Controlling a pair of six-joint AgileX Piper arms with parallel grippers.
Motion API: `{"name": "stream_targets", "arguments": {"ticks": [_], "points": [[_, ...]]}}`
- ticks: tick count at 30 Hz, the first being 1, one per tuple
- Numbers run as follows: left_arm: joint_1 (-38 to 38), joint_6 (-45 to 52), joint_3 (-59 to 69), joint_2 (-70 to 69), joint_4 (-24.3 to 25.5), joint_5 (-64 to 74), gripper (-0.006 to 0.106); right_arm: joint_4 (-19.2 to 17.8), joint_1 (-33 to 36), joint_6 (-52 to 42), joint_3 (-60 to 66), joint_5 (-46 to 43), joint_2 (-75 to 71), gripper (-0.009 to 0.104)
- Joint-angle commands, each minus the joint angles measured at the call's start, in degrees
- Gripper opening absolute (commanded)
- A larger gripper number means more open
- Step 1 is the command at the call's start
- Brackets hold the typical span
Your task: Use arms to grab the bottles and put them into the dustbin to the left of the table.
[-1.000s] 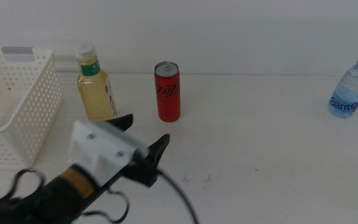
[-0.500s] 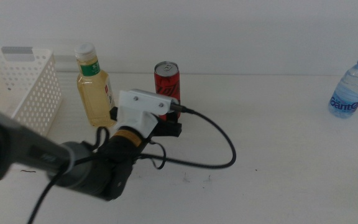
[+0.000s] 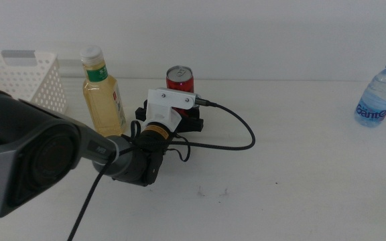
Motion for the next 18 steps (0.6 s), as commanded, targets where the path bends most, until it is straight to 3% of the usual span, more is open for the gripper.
{"name": "stream_targets", "arguments": {"ticks": [1, 3, 6, 8, 13, 14, 18], "points": [[0.5, -0.2, -2.3, 1.3, -0.2, 0.2, 0.094, -0.4, -0.4, -0.2, 0.2, -0.4, -0.3, 0.091], [0.5, -0.2, -3.8, 2.1, -0.2, 0.9, 0.092, -0.4, -0.4, -0.2, 0.2, -0.4, -0.3, 0.091], [0.9, 0.5, -4.3, 2.4, 0.4, 2.6, 0.079, -0.4, -0.4, -0.2, 0.2, -0.4, -0.3, 0.091], [1.0, 2.4, -4.3, 2.4, 0.9, 3.4, 0.061, -0.4, -0.4, -0.2, 0.2, -0.4, -0.3, 0.091], [0.4, 3.3, -0.6, -2.4, 0.3, 4.0, 0.003, -0.4, -0.4, -0.2, 0.2, -0.4, -0.3, 0.091], [0.2, 4.5, 0.9, -4.3, 0.3, 4.2, -0.002, -0.4, -0.4, -0.2, 0.2, -0.4, -0.3, 0.091], [-1.2, 8.6, 8.6, -16.4, 0.2, 8.3, -0.002, -0.4, -0.4, -0.2, 0.2, -0.4, -0.3, 0.091]]}}
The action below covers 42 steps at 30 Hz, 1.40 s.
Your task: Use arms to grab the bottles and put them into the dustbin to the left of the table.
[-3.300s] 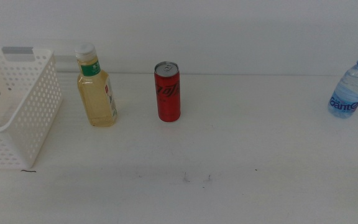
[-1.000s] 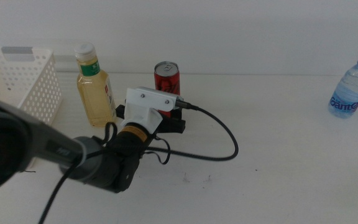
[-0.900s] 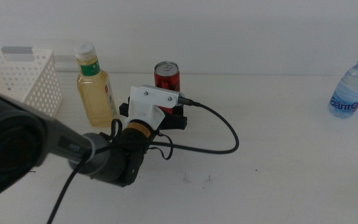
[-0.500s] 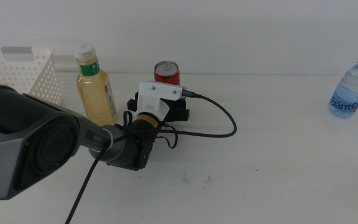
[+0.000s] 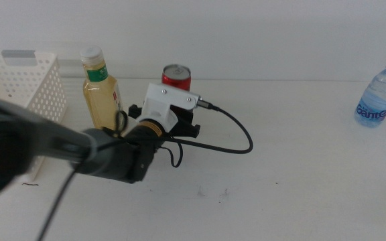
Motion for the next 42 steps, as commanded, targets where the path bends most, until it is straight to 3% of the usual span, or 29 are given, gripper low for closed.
{"name": "stream_targets", "arguments": {"ticks": [1, 11, 19, 26, 31, 38, 42], "points": [[-0.8, 1.5, 3.5, -9.0, -0.2, 1.1, -0.002, -0.4, -0.4, -0.2, 0.2, -0.4, -0.3, 0.091], [1.3, -1.6, -0.7, -32.7, -1.3, 61.0, -0.002, -0.4, -0.4, -0.2, 0.2, -0.4, -0.3, 0.091], [17.1, 1.3, -18.4, -32.8, 0.4, 97.1, -0.002, -0.4, -0.4, -0.2, 0.2, -0.4, -0.3, 0.091], [32.0, 3.4, -28.3, -31.1, 7.1, 103.3, -0.002, -0.4, -0.4, -0.2, 0.2, -0.4, -0.3, 0.091], [39.7, 7.8, -30.1, -25.2, 7.4, 102.6, -0.002, -0.4, -0.4, -0.2, 0.2, -0.4, -0.3, 0.091], [43.1, 9.3, -30.4, -16.4, 7.6, 98.4, -0.002, -0.4, -0.4, -0.2, 0.2, -0.4, -0.3, 0.091], [43.2, 9.0, -30.4, -12.1, 11.1, 97.4, -0.002, -0.4, -0.4, -0.2, 0.2, -0.4, -0.3, 0.091]]}}
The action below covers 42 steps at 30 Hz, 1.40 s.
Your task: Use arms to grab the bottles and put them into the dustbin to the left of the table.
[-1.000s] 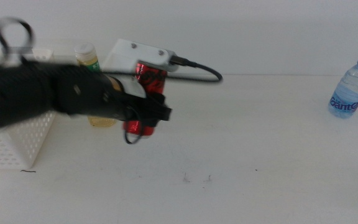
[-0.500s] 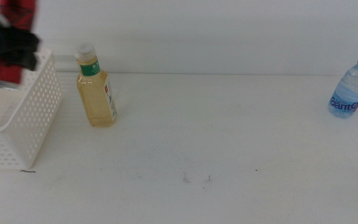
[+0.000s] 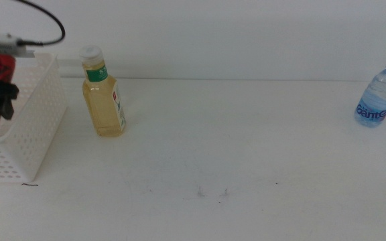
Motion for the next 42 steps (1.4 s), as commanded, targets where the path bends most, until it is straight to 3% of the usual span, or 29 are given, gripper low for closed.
{"name": "stream_targets", "arguments": {"ticks": [1, 4, 7, 9, 15, 23, 28, 33, 42], "points": [[0.1, -0.1, -0.9, 1.5, 1.9, -2.8, -0.002, -0.4, -0.4, -0.2, 0.2, -0.4, -0.3, 0.091], [0.1, -0.1, -0.9, 3.2, 1.0, -4.2, -0.001, -0.4, -0.4, -0.2, 0.2, -0.4, -0.3, 0.091], [0.1, -1.4, -0.8, 3.9, 1.3, -4.8, 0.009, -0.4, -0.4, -0.2, 0.2, -0.4, -0.3, 0.091], [0.1, -1.7, -0.8, 3.9, 1.9, -5.1, 0.024, -0.4, -0.4, -0.2, 0.2, -0.4, -0.3, 0.091], [0.1, -1.3, -0.8, 3.9, 3.3, -5.9, 0.094, -0.4, -0.4, -0.2, 0.2, -0.4, -0.3, 0.091], [0.0, -0.9, -0.8, -3.8, -1.3, 1.2, 0.094, -0.4, -0.4, -0.2, 0.2, -0.4, -0.3, 0.091], [-0.8, 1.8, 4.0, -18.0, -10.0, 2.0, 0.094, -0.4, -0.4, -0.2, 0.2, -0.4, -0.3, 0.091], [-6.1, 0.7, 19.7, -36.8, -10.6, -11.5, 0.094, -0.4, -0.4, -0.2, 0.2, -0.4, -0.3, 0.091], [-20.5, 0.7, 56.9, -63.3, -13.7, -47.8, 0.094, -0.4, -0.4, -0.2, 0.2, -0.4, -0.3, 0.091]]}}
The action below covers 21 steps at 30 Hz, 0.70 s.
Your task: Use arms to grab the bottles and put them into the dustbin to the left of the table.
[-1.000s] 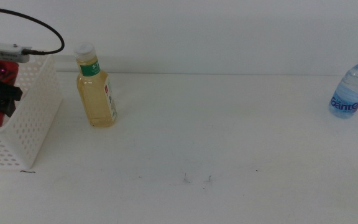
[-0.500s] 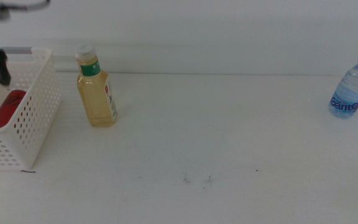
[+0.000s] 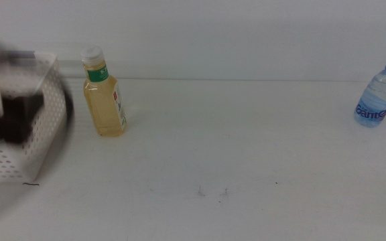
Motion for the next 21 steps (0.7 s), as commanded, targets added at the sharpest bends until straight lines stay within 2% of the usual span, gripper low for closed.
{"name": "stream_targets", "arguments": {"ticks": [1, 5, 9, 14, 21], "points": [[-3.3, -0.5, 10.4, -4.8, -1.5, -13.2, 0.094, -0.4, -0.4, -0.2, 0.2, -0.4, -0.3, 0.091], [-10.2, -2.9, 27.0, -9.7, -2.4, -34.5, 0.094, -0.4, -0.4, -0.2, 0.2, -0.4, -0.3, 0.091], [-14.7, -9.1, 37.2, -7.6, -2.4, -52.4, 0.094, -0.4, -0.4, -0.2, 0.2, -0.4, -0.3, 0.091], [-15.5, -10.8, 37.2, 3.1, -2.5, -57.5, 0.094, -0.4, -0.4, -0.2, 0.2, -0.4, -0.3, 0.091], [-15.5, -13.5, 33.5, 24.2, -2.5, -74.9, 0.094, -0.4, -0.4, -0.2, 0.2, -0.4, -0.3, 0.091]]}}
